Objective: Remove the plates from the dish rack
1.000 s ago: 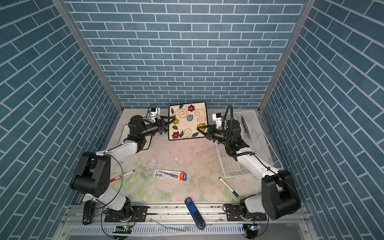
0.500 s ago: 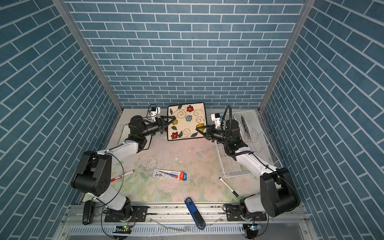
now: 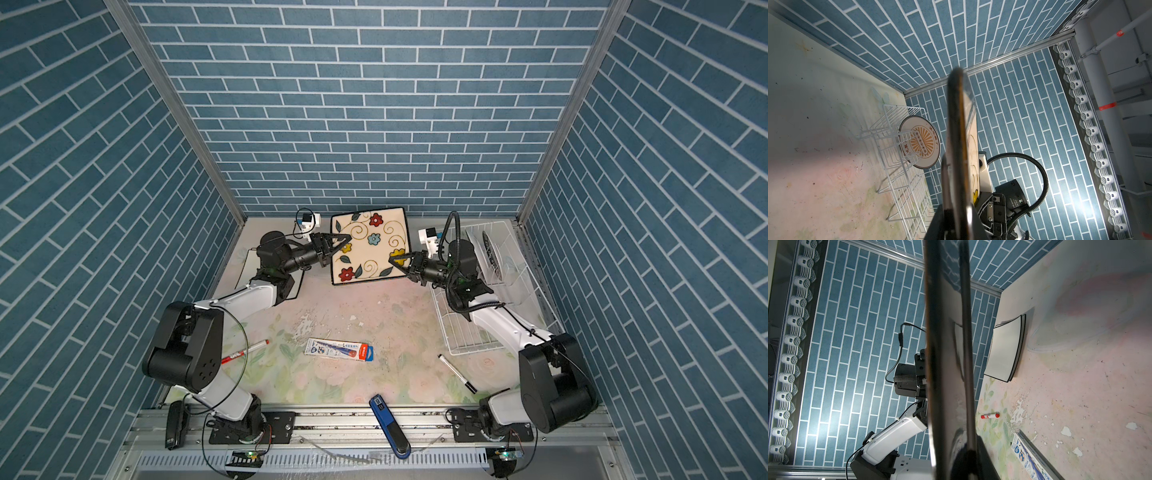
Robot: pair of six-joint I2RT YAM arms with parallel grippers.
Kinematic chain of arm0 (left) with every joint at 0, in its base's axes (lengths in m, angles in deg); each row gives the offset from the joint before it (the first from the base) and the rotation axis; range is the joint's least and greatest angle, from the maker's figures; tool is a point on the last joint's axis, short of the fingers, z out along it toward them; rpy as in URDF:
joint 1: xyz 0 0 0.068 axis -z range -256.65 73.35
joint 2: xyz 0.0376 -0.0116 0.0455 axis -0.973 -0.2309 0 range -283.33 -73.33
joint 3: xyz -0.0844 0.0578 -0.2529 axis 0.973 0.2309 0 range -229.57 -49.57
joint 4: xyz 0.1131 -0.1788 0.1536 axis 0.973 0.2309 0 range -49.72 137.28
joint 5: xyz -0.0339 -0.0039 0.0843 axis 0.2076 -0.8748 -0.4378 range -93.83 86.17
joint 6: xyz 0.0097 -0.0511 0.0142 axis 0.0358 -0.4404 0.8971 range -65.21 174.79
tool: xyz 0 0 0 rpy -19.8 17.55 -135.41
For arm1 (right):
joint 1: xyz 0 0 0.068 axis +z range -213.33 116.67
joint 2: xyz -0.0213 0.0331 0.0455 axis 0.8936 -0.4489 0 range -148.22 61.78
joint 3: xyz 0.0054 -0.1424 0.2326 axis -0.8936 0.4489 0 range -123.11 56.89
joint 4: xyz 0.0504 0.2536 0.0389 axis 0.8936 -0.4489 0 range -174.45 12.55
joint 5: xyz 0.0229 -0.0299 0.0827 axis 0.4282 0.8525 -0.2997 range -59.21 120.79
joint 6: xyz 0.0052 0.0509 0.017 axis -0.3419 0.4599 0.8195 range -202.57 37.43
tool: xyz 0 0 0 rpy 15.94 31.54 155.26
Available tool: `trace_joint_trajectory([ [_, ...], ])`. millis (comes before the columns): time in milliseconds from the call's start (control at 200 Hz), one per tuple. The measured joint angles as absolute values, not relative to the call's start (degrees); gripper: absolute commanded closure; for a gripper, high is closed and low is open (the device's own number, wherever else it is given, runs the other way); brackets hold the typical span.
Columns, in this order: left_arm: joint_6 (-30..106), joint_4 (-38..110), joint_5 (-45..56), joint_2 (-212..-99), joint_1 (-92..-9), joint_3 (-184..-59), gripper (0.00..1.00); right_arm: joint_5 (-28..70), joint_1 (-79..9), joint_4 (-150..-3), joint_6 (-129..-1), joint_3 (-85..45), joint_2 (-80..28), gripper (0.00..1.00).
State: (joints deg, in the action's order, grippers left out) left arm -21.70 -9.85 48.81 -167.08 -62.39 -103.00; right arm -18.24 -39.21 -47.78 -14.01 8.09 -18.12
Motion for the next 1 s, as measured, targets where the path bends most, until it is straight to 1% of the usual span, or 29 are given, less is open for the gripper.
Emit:
trace_joint_trajectory([
  [45,-21.61,-9.5,48.61,-167.08,-62.37,-103.0,1.0,-18.09,-39.21,-47.89,-15.37,8.09,-18.12,1.0],
  [285,-22.4,-9.83,48.74,-167.08,-62.39,-103.0,1.0,-18.37,-39.23,-47.94,-15.02,8.09,-18.12,1.0],
  [295,-22.4,-9.85,48.74,-167.08,-62.39,-103.0,1.0,-18.37,-39.23,-47.91,-15.02,8.09,-18.12,0.97],
  [340,-22.6,-10.03,48.68,-167.08,-62.39,-103.0,1.0,-18.37,-39.23,-47.94,-15.02,8.09,-18.12,0.79],
  [370,-22.66,-10.16,48.64,-167.08,-62.41,-103.0,1.0,-18.37,-39.23,-47.94,-15.02,8.09,-18.12,0.71],
  [435,-23.21,-10.24,48.57,-167.08,-62.52,-102.95,1.0,-19.05,-39.23,-47.21,-15.15,7.96,-18.1,0.59],
  [485,-23.84,-10.55,48.35,-167.08,-62.72,-102.73,1.0,-19.44,-39.23,-46.17,-14.82,7.83,-18.1,0.53],
  [580,-25.24,-11.58,47.98,-167.08,-63.46,-101.99,1.0,-19.77,-39.23,-44.99,-14.91,7.76,-18.05,0.46],
  [705,-27.17,-13.37,47.02,-167.08,-64.86,-100.79,1.0,-20.03,-39.41,-44.29,-14.93,7.74,-17.86,0.4],
  [1000,-29.64,-16.12,43.52,-167.06,-67.48,-98.1,1.0,-19.99,-40.59,-44.22,-15.08,7.76,-16.35,0.33],
])
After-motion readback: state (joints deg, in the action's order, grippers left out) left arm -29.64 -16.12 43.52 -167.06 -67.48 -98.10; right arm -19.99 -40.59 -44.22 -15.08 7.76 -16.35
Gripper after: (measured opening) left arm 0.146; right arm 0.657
